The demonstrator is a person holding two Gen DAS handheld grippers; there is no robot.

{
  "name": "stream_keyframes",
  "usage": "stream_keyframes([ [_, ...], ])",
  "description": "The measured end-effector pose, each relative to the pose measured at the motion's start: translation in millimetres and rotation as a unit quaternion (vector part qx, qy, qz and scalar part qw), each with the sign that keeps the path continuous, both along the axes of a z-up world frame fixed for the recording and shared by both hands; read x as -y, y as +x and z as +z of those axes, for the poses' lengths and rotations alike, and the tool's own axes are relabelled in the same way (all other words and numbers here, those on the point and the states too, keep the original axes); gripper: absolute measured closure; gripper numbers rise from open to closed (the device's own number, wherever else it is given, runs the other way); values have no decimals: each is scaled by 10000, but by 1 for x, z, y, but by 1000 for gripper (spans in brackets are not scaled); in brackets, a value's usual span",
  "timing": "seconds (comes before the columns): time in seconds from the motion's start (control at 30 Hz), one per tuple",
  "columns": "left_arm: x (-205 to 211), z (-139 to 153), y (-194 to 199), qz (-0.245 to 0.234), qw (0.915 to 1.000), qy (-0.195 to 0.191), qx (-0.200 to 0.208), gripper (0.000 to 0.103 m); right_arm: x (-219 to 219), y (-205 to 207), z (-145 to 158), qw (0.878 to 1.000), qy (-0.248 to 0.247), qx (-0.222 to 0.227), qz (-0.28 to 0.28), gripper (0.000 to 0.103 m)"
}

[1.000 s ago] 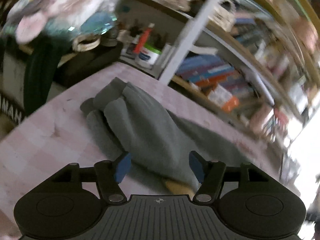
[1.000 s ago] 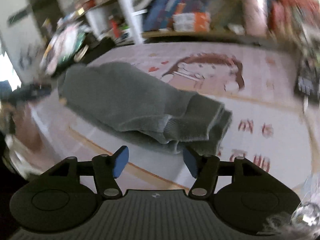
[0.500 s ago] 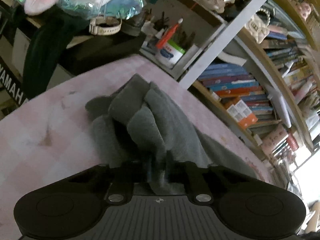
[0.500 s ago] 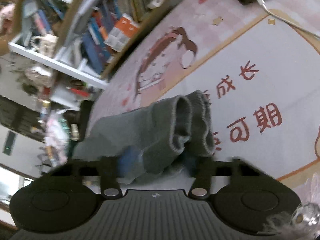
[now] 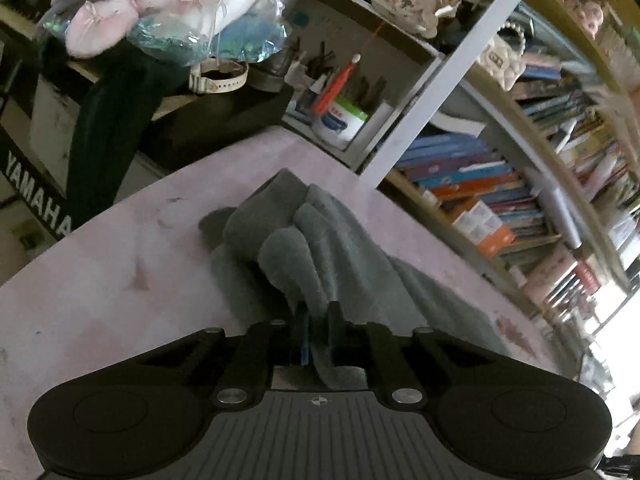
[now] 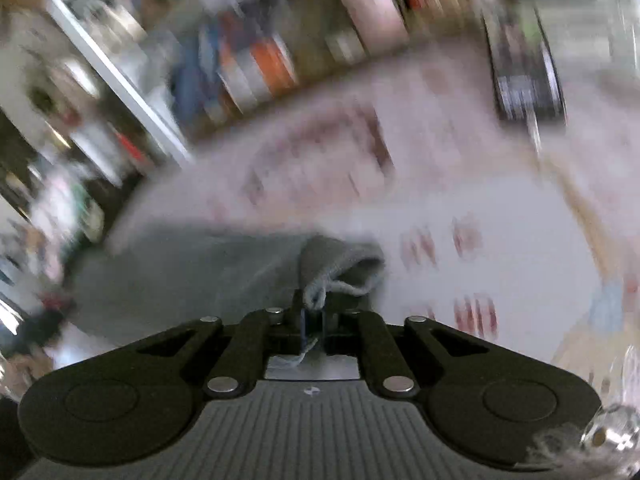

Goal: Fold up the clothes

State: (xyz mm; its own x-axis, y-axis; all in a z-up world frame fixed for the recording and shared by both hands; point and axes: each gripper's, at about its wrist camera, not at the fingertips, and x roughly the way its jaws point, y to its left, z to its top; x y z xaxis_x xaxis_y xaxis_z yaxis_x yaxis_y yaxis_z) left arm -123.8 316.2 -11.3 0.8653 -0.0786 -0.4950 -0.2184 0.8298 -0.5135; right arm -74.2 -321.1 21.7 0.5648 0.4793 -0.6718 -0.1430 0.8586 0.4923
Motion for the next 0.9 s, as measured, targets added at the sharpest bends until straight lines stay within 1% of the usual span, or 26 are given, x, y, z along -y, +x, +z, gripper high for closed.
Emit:
stream_keyframes([
  [0.03,2,2,-1,31,9999,125,-43,78,1,-2,0,10000,6,47,-51,75],
  [0.07,4,6,-4,99,9994,313,-69,62,3,-5,4,9999,-4,136,-71,71],
  [0.1,6,10,-8,137,9987,482,-19,44,4,-8,8,9997,-23,237,-76,63],
  [0.13,8,15,-13,171,9980,606,92,38,5,-11,11,9994,-44,339,-80,60],
  [0.17,8,18,-16,219,9974,649,205,33,6,-12,13,9993,-56,366,-80,60],
  [0.2,6,19,-16,270,9975,608,249,33,6,-10,11,9994,-57,328,-81,60],
  [0.27,0,16,-10,364,9983,418,159,33,3,-4,5,9997,-45,226,-77,60],
  [0.37,-2,6,1,527,9979,364,-135,33,-7,6,-4,10000,5,73,-24,59],
  [0.43,-4,-1,8,599,9975,297,-231,34,-13,10,-7,10000,-65,71,5,57],
  [0.53,-6,-8,21,553,9982,20,-251,36,-17,18,-10,9998,-122,130,31,57],
  [0.57,-5,-10,25,530,9984,-15,-207,43,-18,21,-12,9998,-113,143,17,58],
  [0.6,-5,-12,29,490,9985,-67,-226,58,-19,26,-13,9998,-116,188,10,61],
  [0.67,-5,-16,37,494,9983,-178,-243,70,-21,36,-16,9995,-132,292,14,67],
  [0.7,-6,-17,42,523,9981,-230,-246,74,-22,43,-17,9994,-123,333,15,73],
  [0.73,-5,-17,47,555,9978,-262,-242,76,-23,50,-18,9993,-109,370,13,77],
  [0.8,-3,-17,58,607,9974,-302,-233,79,-25,70,-20,9986,-159,504,3,81],
  [0.9,0,-14,75,616,9973,-389,-130,83,-26,104,-23,9973,-243,687,-128,83],
])
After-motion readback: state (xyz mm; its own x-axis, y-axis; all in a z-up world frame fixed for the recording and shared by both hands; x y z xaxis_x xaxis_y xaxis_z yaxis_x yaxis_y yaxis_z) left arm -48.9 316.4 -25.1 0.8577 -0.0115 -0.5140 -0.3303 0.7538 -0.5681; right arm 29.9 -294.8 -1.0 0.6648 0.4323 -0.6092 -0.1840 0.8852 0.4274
